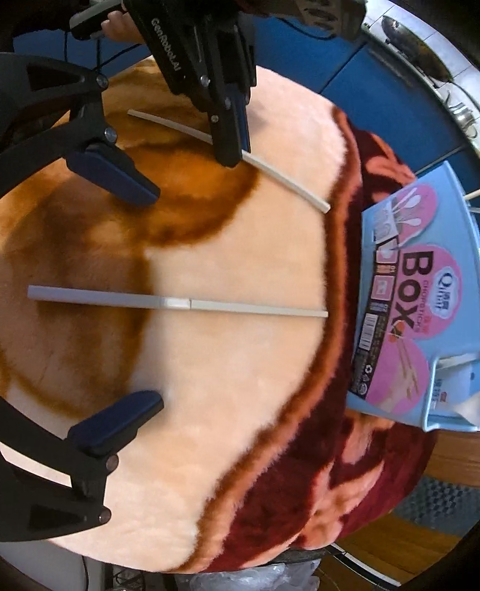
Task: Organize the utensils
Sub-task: 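Lift both chopsticks upright and carry them toward the blue caddy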
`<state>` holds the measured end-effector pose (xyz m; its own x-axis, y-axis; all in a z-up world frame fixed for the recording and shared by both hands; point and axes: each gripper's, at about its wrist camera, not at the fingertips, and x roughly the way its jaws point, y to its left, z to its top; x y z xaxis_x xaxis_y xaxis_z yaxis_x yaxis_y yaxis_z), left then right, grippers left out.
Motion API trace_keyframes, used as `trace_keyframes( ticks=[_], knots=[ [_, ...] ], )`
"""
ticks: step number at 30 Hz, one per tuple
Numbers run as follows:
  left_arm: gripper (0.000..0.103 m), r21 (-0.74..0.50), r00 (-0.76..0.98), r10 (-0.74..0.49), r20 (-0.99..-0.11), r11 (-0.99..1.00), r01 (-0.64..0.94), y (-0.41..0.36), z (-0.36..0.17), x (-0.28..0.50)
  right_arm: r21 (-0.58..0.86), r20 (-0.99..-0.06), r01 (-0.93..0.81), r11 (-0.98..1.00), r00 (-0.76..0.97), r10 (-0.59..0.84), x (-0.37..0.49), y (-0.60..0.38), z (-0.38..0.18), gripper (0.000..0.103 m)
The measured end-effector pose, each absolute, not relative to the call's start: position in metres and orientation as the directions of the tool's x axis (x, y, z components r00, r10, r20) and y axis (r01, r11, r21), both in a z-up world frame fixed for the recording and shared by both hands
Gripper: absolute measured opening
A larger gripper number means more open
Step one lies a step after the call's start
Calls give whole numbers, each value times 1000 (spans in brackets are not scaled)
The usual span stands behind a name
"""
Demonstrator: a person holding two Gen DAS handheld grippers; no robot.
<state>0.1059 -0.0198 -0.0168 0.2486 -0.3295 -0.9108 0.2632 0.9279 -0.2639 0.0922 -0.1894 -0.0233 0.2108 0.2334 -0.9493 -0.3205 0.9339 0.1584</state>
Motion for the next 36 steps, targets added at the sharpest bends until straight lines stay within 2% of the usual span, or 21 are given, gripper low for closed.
trace_keyframes(
  ticks=[5,7,9,12,14,19,22,25,27,29,36],
  knots=[
    [8,-270,194,-324,-926,927,262,-20,-17,108,125,-970,-345,930,154,188,96,-184,-24,102],
    [8,-259,188,-314,-931,928,267,-22,-16,106,117,-972,-332,936,155,177,98,-185,-22,92],
    [8,-243,180,-297,-938,931,272,-23,-15,104,110,-974,-314,943,153,165,101,-188,-16,73],
    [9,-243,160,-289,-944,935,256,-23,-15,105,142,-971,-298,944,142,191,107,-193,-11,62],
    [10,-238,146,-281,-949,938,253,-23,-15,106,148,-972,-290,945,135,194,110,-196,-11,59],
    [11,-207,135,-248,-959,943,262,-28,-14,105,210,-961,-276,938,117,250,118,-204,-3,41],
    [11,-192,133,-233,-963,945,263,-30,-15,108,242,-956,-294,925,93,279,117,-198,-4,28],
    [11,-189,138,-231,-963,945,266,-32,-15,110,213,-962,-324,922,94,255,117,-184,-11,21],
    [11,-195,147,-239,-960,944,265,-31,-15,111,192,-964,-324,926,115,240,114,-183,-9,10],
    [7,-204,162,-251,-954,944,259,-30,-14,112,223,-955,-303,926,122,270,114,-187,-10,8],
    [7,-269,304,-355,-884,918,290,-22,6,97,280,-896,-300,912,259,360,92,-212,3,8]
  ],
)
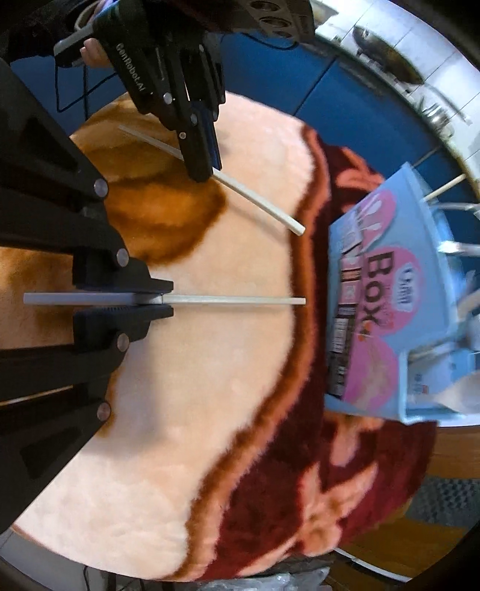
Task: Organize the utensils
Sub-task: 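Lift both chopsticks upright and carry them toward the blue caddy, then lower both chopsticks into the blue caddy and open both tools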
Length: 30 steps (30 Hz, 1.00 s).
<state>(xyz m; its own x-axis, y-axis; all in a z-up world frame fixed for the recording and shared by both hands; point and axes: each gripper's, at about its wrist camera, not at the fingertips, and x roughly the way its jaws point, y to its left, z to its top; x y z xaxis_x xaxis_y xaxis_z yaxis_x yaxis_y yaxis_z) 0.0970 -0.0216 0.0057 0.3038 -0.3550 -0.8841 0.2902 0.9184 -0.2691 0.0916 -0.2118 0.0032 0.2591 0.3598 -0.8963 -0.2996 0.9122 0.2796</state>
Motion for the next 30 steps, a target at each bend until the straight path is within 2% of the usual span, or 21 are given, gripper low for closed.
trace_keyframes(
  ticks=[5,13,24,30],
  knots=[
    [7,-286,469,-411,-781,905,316,-12,31,81,316,-810,-301,899,407,421,73,-228,21,8],
    [7,-253,680,-409,-609,912,322,-7,66,86,322,-669,-299,898,599,439,68,-236,44,8],
    [7,-189,844,-345,-411,938,292,-17,99,128,319,-554,-280,905,720,418,102,-235,69,8],
    [7,-239,905,-306,-294,941,241,-10,109,153,332,-507,-259,907,762,403,125,-235,75,8]
  ],
)
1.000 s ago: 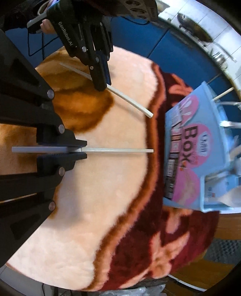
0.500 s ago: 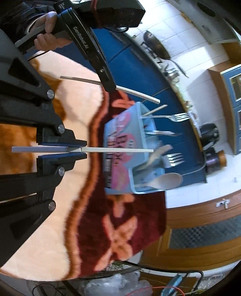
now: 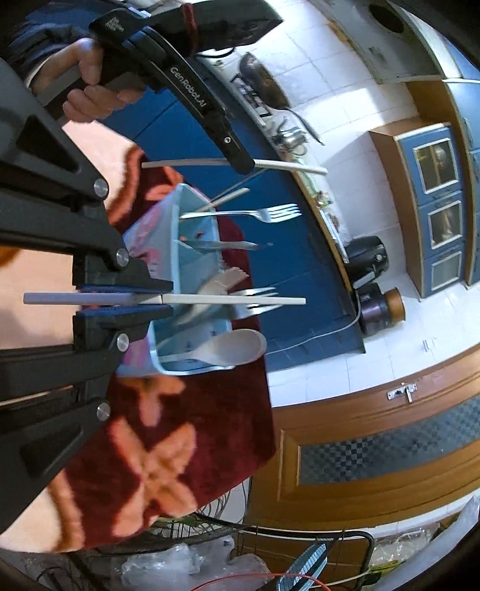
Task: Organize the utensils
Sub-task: 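Lower both chopsticks into the blue caddy and open both tools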
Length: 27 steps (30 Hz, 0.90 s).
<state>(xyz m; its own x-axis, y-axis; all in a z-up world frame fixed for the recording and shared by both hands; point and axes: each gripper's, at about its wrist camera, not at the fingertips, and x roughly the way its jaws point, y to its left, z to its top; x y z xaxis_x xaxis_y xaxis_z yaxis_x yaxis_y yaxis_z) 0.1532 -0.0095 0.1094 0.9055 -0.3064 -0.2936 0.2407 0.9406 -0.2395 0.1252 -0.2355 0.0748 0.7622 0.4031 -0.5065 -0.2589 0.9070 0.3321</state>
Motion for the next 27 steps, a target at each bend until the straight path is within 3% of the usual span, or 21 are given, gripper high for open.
trace_keyframes(
  ticks=[7,27],
  knots=[
    [7,-309,941,-257,-221,933,183,-2,103,184,289,-438,-236,928,829,348,145,-232,87,8],
    [7,-221,966,-185,-180,965,143,-16,69,193,214,-286,-265,940,903,320,179,-221,74,8]
  ],
)
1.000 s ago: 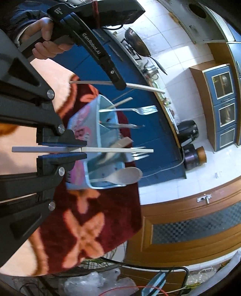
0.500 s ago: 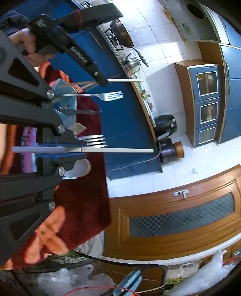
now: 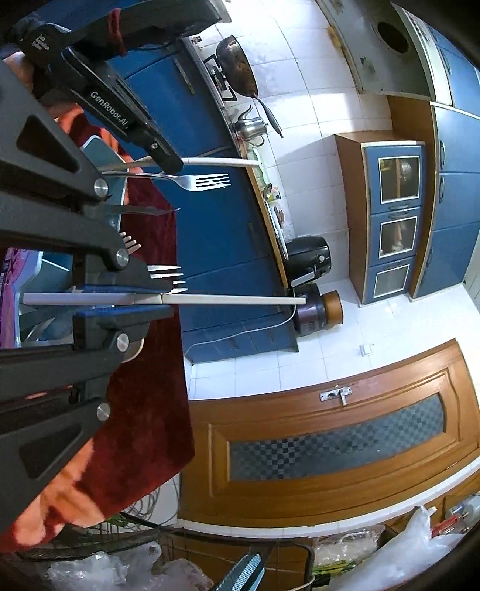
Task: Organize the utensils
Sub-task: 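Lower both chopsticks into the blue caddy and open both tools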
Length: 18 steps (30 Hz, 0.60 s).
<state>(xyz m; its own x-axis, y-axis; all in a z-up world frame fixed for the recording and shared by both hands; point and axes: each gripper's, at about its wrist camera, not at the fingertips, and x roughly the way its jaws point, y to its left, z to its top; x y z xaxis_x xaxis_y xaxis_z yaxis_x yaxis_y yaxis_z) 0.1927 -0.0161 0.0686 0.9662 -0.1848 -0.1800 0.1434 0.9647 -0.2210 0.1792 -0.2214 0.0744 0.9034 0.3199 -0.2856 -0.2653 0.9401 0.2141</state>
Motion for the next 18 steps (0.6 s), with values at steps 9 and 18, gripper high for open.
trace_keyframes(
  ticks=[9,18],
  knots=[
    [7,-209,964,-191,-186,966,152,-20,61,192,216,-290,-277,936,897,333,184,-219,62,8],
    [7,-209,961,-207,-183,963,167,-21,58,189,181,-302,-278,943,897,323,184,-215,58,9]
  ],
)
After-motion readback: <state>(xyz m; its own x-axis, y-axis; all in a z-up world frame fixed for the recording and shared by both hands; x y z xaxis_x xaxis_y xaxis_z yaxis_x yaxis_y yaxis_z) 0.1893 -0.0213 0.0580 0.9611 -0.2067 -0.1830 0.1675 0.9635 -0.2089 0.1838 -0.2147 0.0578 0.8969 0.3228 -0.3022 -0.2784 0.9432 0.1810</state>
